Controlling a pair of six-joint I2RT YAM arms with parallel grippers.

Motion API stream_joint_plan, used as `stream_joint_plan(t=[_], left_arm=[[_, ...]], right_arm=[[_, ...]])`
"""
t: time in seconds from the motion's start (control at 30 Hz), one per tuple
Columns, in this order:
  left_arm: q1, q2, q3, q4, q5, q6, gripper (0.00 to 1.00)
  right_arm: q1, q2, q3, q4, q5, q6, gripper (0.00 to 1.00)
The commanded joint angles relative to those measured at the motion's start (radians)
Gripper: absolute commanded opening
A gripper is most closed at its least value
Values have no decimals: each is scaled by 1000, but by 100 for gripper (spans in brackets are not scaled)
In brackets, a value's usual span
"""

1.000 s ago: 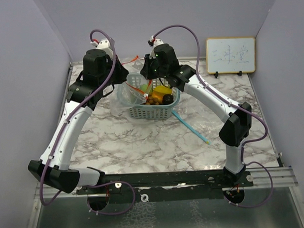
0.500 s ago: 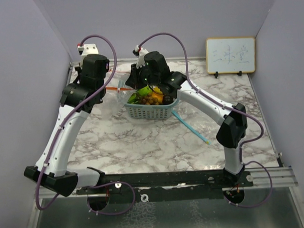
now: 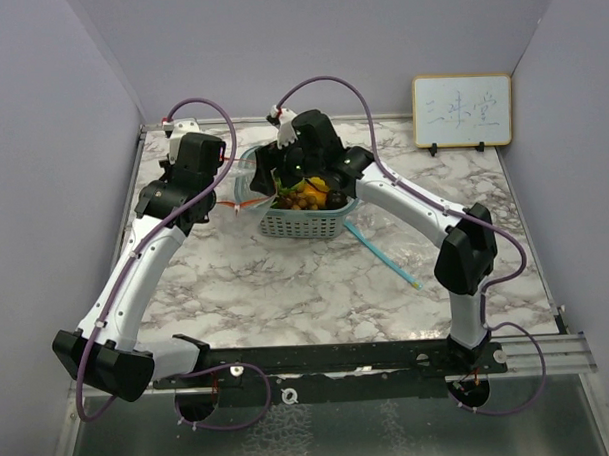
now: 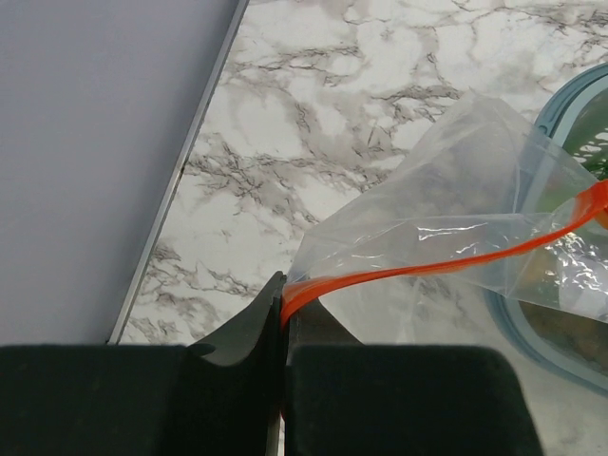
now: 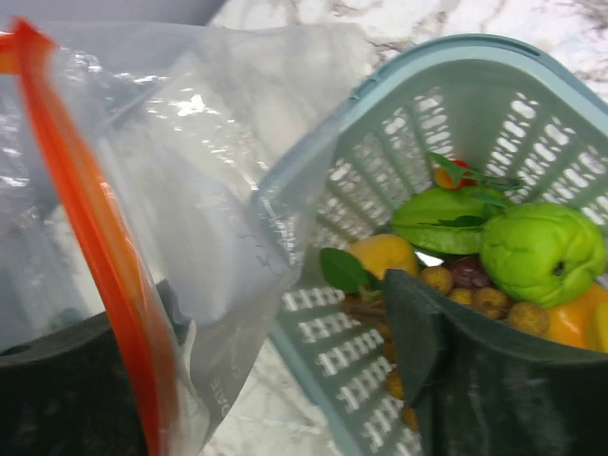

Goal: Place the food in the zip-top bag and seal the zipper
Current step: Open the zipper of the food storage bag, then move the bin to the center of the board.

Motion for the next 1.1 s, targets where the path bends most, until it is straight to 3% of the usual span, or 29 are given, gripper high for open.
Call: stream_joint_plan(t=[0.0,0.13,0.23,0.43,0.63,1.07], left_arm=[[3,1,-4,62,3,17,0],[4,-2,-20,104,57,-3,0],[3,-3,-21,135,93,-17,0],[4,18,11,60,-15,13,0],[5,0,15,-4,-106,12,0],[27,-9,10,5,-87,4,0]], right_arm=[[-2,-128,11,95,-194,-14,90],[-2,-141,35,141,-364,5,94],[-2,-130,53,132,-380,39,94],[-30,-125,81,-95,135,27,93],[-33,-97,65,-166,352,-28,90],[-28,52,4,-123,170,-35,81]])
